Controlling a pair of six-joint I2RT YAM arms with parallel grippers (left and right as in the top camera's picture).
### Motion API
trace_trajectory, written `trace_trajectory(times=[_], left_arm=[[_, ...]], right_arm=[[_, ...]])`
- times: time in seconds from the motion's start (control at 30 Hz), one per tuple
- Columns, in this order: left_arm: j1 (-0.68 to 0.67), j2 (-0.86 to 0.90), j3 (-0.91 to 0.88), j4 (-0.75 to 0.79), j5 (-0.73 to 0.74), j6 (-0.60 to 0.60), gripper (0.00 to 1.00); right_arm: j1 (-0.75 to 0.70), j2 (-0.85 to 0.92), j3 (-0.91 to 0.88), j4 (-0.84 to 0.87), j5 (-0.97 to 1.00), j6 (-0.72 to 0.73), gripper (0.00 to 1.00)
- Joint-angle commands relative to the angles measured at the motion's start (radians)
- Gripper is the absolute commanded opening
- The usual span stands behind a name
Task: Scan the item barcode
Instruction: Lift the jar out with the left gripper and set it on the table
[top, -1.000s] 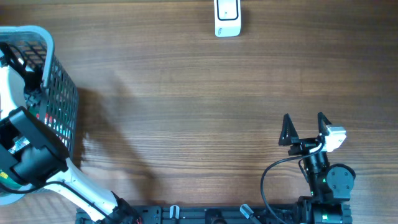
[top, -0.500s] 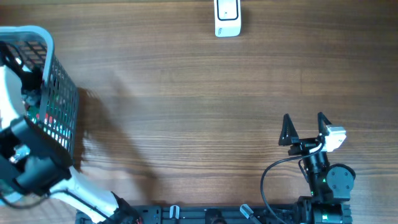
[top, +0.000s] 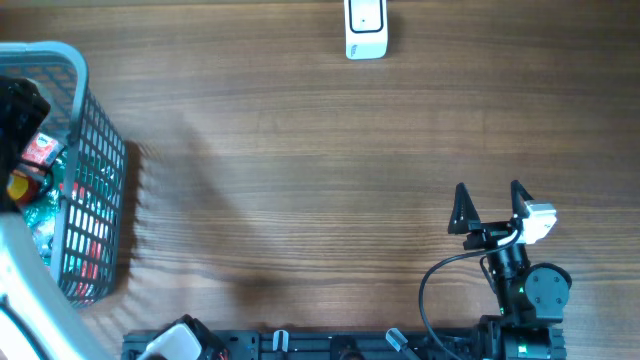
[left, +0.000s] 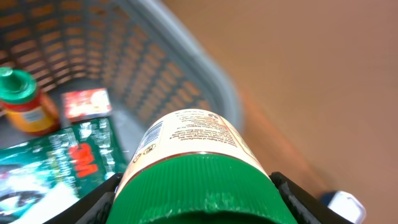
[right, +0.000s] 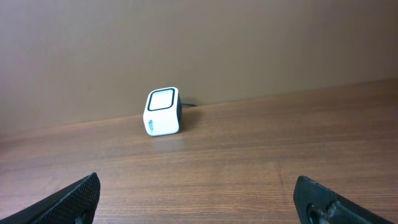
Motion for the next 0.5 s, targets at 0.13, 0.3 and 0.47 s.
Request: trace_trajectory(times=[0.13,0.3,0.47], left_arm=[[-0.231,-0.147,0.010,-0.055,0.285,-0.006,0.60],[-0.551,-0.074,0.008,-0.114,0.130,0.005,0.60],[-0.776,0.065,0.008,-0.119,-0.044,0.003,0.61]], right_arm=[[-0.007,0.001,-0.001,0.003,0.018,0.012,1.00],[-0.007,0.001,-0.001,0.003,0.018,0.012,1.00],[-0.007,0.001,-0.001,0.003,0.018,0.012,1.00]])
